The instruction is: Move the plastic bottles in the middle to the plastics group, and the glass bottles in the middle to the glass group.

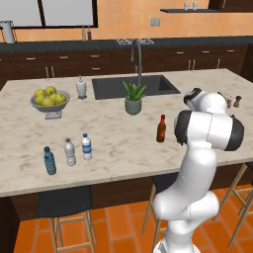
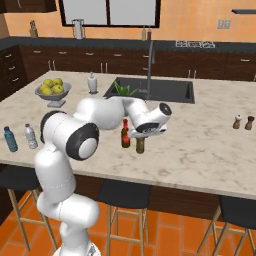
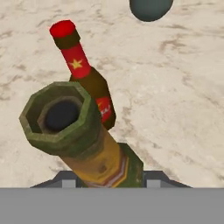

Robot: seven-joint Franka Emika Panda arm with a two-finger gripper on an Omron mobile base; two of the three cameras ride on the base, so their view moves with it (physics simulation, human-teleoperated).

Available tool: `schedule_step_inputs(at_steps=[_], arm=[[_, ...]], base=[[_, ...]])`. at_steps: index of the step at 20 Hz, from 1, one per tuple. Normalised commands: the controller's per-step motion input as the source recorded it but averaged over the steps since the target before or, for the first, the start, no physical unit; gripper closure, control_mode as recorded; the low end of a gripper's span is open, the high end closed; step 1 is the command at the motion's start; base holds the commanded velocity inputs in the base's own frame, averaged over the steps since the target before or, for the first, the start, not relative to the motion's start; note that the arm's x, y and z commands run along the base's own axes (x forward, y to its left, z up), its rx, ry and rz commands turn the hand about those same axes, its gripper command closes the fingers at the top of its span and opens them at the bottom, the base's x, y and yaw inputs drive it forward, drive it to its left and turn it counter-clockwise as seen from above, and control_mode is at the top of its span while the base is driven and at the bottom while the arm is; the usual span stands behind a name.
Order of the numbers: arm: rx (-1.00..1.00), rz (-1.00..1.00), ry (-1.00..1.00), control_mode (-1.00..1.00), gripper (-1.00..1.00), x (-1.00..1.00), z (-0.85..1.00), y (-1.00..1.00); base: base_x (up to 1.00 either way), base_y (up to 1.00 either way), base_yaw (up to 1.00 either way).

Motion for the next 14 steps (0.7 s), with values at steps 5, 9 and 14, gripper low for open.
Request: schedule_step_inputs(at_steps=[5,9,14], arm=[[0.0,-0.28,-0.05,-1.0,1.0,-0.24,0.11,-0.68],[-0.06,-0.43,-0.01,-1.0,1.0,0.0,0.0,-0.79],[-0.06,-0.5,0.0,-1.0,1.0,0.0,0.03,-0.82]], base=[[0.0,0.0,0.0],[0.0,0.0,0.0],[0.0,0.0,0.0]])
